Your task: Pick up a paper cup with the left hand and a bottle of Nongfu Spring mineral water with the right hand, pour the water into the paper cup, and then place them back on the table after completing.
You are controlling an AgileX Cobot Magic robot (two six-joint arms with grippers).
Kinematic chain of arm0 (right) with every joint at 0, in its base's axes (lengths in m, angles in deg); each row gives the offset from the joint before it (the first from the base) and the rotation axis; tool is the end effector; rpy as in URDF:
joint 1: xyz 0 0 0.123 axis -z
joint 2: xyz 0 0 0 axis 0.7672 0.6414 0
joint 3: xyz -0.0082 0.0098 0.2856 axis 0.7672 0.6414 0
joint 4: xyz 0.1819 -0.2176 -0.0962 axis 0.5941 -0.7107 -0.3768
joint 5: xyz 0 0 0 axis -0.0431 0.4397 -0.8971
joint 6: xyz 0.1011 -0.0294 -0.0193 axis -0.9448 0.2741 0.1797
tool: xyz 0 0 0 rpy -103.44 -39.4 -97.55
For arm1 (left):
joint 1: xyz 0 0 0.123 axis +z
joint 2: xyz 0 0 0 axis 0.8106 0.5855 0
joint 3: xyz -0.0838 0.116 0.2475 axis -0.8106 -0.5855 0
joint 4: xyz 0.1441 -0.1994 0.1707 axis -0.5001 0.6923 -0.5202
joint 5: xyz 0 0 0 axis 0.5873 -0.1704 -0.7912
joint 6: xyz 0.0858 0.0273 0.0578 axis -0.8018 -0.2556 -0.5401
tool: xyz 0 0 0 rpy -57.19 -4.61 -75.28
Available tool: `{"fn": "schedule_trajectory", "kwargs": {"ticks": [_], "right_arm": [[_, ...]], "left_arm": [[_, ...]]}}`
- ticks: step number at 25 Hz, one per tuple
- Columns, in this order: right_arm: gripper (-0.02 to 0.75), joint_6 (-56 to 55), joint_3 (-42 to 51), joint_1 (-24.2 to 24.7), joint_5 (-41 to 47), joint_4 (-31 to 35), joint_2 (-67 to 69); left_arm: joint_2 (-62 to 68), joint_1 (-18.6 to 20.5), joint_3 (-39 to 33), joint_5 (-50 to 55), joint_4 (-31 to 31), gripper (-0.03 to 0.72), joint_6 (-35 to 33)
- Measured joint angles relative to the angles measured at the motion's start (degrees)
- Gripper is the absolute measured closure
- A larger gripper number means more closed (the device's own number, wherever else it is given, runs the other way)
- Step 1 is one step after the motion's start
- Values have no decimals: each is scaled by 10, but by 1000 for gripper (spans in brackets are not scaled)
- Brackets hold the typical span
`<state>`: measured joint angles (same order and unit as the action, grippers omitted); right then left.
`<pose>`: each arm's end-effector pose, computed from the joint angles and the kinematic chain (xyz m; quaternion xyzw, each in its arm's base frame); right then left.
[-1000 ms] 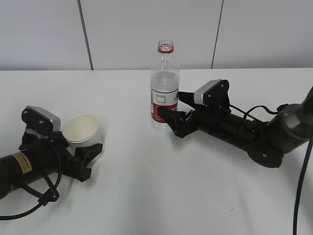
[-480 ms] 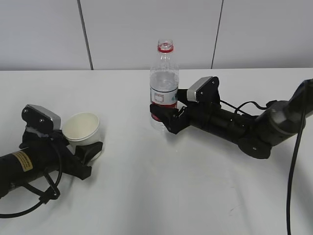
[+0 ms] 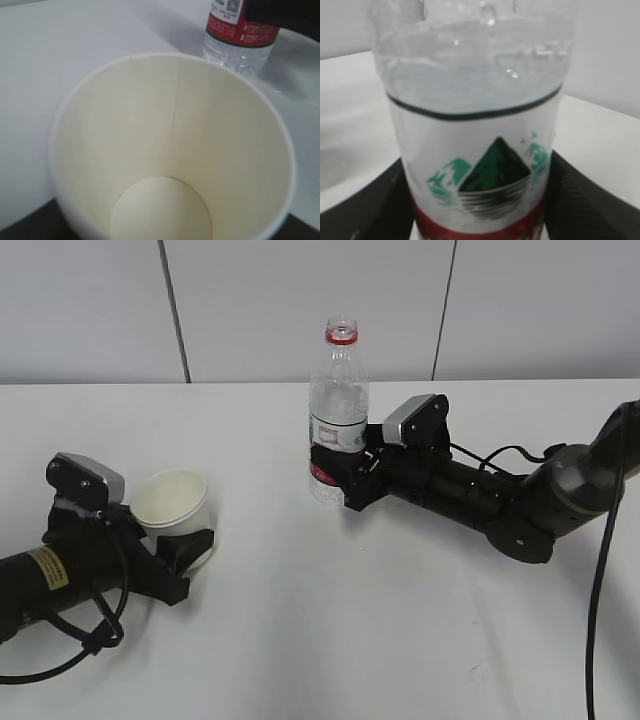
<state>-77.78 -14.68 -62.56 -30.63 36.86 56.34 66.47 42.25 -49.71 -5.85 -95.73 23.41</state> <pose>0.4423 0.1599 0.0246 -0.3072 0.6616 0.2586 0.6333 0.2883 -0.1072 0.0205 0.2282 0.7862 -0.2206 0.5303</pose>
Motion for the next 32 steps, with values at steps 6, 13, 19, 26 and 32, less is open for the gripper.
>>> {"fn": "schedule_trajectory", "kwargs": {"ticks": [6,13,19,26,32], "right_arm": [[279,0,0,0,1,0,-1],[283,62,-6,-1,89,-15,-39],[286,83,-59,-1,162,-78,-42],[288,86,-135,-1,229,-163,-42],[288,87,-196,-1,253,-236,-42]], "left_arm": [[-19,0,40,9,-41,257,33],[-56,0,71,100,-111,258,105],[-90,0,85,158,-146,258,156],[-113,0,90,217,-185,258,193],[-114,0,119,232,-189,258,205]]}}
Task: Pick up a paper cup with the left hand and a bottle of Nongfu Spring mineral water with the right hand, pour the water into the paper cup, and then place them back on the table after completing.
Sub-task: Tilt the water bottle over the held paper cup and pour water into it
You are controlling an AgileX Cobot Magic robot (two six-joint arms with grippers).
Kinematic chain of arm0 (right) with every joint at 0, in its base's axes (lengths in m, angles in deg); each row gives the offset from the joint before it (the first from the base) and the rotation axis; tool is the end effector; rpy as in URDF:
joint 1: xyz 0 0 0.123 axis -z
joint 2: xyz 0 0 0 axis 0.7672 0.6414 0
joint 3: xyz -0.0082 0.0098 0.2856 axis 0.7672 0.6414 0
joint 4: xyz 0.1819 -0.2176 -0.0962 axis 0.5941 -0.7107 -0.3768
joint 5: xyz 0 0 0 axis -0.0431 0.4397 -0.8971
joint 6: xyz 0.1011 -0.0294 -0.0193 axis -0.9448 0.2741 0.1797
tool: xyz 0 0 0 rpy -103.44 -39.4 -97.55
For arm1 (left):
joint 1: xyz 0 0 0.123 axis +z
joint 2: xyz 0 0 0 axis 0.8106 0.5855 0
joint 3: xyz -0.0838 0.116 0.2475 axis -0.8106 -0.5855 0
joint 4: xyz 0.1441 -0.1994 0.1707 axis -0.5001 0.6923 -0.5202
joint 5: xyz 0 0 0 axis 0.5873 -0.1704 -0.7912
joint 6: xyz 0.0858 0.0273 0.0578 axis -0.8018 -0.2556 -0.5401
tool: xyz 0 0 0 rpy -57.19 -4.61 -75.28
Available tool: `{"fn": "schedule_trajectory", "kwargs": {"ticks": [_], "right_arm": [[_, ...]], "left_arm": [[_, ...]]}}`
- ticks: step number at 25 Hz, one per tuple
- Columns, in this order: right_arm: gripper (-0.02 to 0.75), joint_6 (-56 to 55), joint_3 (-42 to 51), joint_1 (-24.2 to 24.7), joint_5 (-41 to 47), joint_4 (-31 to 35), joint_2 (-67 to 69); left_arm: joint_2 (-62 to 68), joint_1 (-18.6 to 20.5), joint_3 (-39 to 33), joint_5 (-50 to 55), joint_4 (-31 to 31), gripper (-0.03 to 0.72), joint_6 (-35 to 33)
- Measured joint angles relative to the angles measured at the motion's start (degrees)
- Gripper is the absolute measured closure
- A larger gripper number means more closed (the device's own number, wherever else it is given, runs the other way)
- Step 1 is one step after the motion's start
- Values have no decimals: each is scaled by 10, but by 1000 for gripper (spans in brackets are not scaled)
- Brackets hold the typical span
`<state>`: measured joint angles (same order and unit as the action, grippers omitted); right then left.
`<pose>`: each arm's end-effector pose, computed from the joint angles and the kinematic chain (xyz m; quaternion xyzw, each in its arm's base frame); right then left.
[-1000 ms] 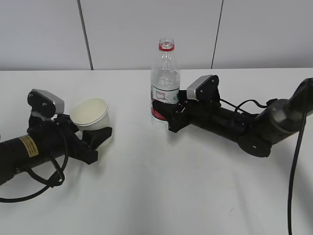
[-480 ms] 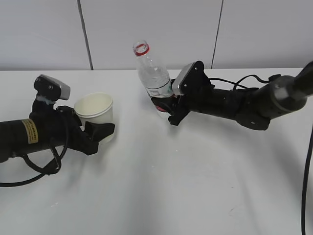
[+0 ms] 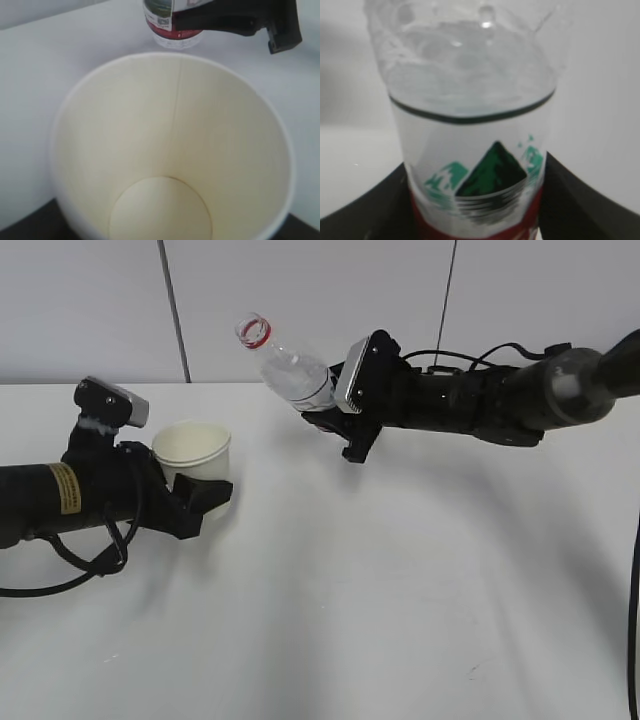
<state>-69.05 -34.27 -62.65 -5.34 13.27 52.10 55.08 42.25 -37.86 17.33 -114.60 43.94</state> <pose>0.5154 0.1769 0.1017 -0.5558 0.5687 0.0450 0.6047 0.3414 -0.1255 0.0815 0.2744 0.8000 -0.2329 0.4802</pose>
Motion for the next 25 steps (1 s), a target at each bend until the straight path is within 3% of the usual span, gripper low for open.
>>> {"fn": "schedule_trajectory", "kwargs": {"ticks": [15,25], "right_arm": [[289,0,-111,0,38,-189,0],[289,1,-158,0,40,-258,0]], "left_arm": [[0,-1,19,-26,-75,258,41],[0,-30,49,-5,-92,258,42]]}}
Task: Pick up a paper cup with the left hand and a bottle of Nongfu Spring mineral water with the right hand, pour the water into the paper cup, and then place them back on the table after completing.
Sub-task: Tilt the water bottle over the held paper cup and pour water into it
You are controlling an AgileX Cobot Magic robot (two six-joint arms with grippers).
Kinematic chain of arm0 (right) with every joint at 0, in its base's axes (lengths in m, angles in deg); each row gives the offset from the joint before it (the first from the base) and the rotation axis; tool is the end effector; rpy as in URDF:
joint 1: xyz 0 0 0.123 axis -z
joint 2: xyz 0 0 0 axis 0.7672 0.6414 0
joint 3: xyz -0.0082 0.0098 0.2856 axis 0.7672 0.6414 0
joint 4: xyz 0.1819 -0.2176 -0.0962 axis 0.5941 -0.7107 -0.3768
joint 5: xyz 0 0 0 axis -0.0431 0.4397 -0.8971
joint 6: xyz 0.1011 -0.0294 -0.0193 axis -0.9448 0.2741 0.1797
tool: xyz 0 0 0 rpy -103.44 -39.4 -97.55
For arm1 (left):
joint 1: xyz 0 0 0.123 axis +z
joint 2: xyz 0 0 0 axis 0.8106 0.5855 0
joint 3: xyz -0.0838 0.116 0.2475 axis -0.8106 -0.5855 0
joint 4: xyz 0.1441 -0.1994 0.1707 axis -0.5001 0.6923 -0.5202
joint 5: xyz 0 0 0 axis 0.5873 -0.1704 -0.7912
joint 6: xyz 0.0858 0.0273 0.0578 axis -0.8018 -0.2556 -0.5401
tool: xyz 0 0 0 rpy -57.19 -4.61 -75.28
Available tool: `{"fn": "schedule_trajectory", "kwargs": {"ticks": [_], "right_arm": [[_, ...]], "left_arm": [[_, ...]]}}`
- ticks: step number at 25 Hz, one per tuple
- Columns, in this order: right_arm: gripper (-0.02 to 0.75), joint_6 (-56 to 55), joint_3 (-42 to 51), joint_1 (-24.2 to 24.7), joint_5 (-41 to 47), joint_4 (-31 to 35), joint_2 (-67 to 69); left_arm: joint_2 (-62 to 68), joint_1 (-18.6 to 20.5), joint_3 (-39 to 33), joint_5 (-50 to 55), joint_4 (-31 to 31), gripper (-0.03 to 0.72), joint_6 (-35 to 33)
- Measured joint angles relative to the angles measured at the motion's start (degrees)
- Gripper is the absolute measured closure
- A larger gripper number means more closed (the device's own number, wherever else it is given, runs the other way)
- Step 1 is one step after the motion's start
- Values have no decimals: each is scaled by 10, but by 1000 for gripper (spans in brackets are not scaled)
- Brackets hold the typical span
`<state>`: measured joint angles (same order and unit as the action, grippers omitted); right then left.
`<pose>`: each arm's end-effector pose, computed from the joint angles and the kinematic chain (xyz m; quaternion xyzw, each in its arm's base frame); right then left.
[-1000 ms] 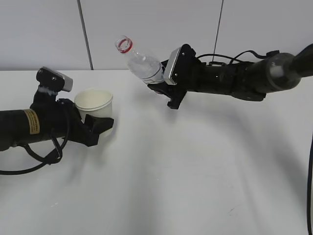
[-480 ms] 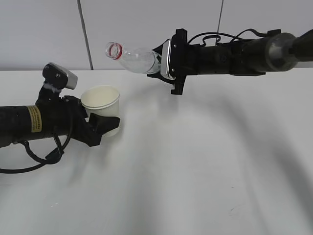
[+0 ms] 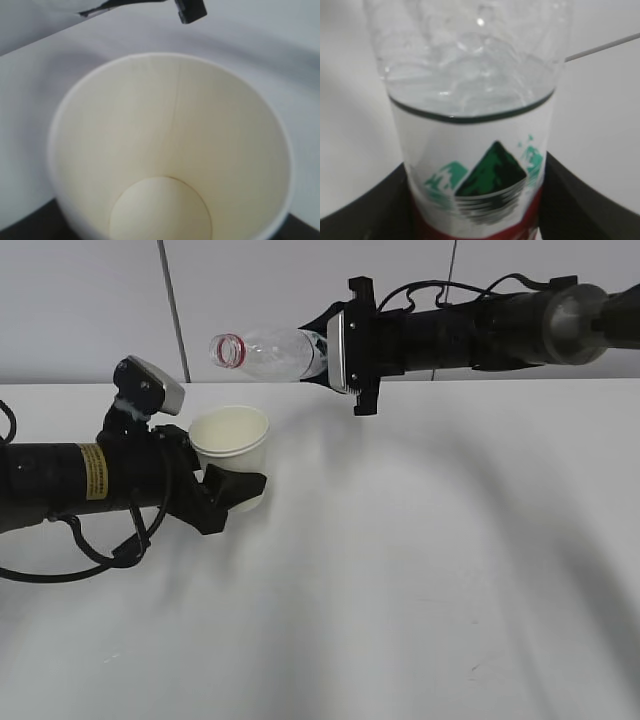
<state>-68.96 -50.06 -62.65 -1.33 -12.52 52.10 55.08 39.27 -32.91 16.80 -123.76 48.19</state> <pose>0.5502 0.1866 0.1686 -0.7016 0.4059 -0.0949 0.5779 0.3493 -0.1551 0.0990 0.3466 0.7622 -0.2600 0.4809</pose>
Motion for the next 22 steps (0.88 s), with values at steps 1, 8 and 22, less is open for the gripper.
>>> {"fn": "schedule_trajectory", "kwargs": {"ticks": [1,8,22], "right_arm": [[289,0,-5,0,0,-1,0],[289,9,-40,0,1,-15,0],[289,38,-60,0,14,-83,0]], "left_arm": [[0,0,2,8,3,258,1],[0,0,8,28,42,258,3],[1,0,30,30,34,258,51]]}}
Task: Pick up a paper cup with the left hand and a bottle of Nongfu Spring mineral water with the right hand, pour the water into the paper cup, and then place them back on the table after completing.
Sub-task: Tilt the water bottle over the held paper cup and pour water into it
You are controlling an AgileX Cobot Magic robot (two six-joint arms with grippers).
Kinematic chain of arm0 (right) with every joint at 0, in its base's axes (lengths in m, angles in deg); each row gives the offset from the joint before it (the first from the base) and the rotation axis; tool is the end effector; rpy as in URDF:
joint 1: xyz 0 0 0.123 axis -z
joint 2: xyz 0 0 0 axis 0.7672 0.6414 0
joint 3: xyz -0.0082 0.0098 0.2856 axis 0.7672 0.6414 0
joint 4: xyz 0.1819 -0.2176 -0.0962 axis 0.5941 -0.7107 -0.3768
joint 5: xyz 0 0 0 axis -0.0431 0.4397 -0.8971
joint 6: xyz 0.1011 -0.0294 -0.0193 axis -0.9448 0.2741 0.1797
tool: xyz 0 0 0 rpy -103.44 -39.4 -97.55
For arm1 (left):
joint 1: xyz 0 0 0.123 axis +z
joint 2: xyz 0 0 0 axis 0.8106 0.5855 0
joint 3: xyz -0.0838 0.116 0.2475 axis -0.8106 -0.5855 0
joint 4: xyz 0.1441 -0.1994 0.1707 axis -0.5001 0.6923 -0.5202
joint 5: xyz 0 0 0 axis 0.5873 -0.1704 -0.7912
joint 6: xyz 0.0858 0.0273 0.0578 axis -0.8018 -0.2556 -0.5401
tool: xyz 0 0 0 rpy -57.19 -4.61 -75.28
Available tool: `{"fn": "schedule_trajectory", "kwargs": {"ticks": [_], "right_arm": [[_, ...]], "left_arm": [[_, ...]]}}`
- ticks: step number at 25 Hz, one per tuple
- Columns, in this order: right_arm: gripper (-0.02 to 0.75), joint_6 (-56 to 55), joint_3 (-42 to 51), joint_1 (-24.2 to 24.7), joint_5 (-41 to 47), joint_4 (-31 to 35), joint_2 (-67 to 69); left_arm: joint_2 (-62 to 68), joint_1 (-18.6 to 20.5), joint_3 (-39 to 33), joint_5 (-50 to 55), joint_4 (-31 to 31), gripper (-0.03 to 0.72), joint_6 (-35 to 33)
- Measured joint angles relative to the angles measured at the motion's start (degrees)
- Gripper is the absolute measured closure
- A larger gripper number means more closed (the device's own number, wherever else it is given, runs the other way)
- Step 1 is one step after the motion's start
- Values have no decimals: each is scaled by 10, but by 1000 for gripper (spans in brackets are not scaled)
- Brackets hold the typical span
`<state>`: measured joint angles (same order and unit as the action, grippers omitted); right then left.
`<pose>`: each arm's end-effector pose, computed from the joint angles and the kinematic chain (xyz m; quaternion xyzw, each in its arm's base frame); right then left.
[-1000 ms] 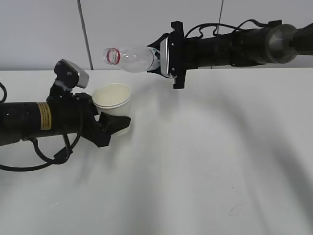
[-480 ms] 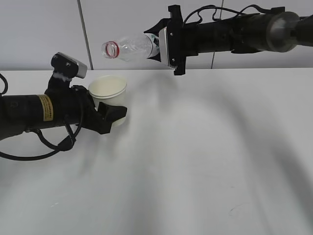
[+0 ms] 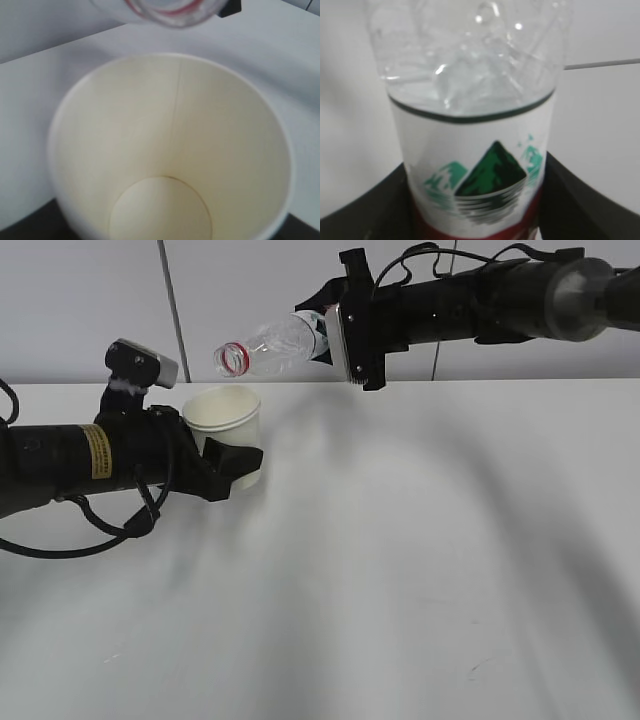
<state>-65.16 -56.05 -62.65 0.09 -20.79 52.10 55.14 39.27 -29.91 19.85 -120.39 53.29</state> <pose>0.5618 0.1866 0.1981 -0.7434 0.3254 -0.1754 0.5574 0.3676 -0.1539 0.1099 0.2858 0.7826 -0.2620 0.4871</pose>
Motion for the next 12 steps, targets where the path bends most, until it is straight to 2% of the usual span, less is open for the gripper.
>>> {"fn": "schedule_trajectory", "kwargs": {"ticks": [12], "right_arm": [[289,51,-7,0,1,-1,0]], "left_arm": [[21,0,0,4,-17,265,1]]}}
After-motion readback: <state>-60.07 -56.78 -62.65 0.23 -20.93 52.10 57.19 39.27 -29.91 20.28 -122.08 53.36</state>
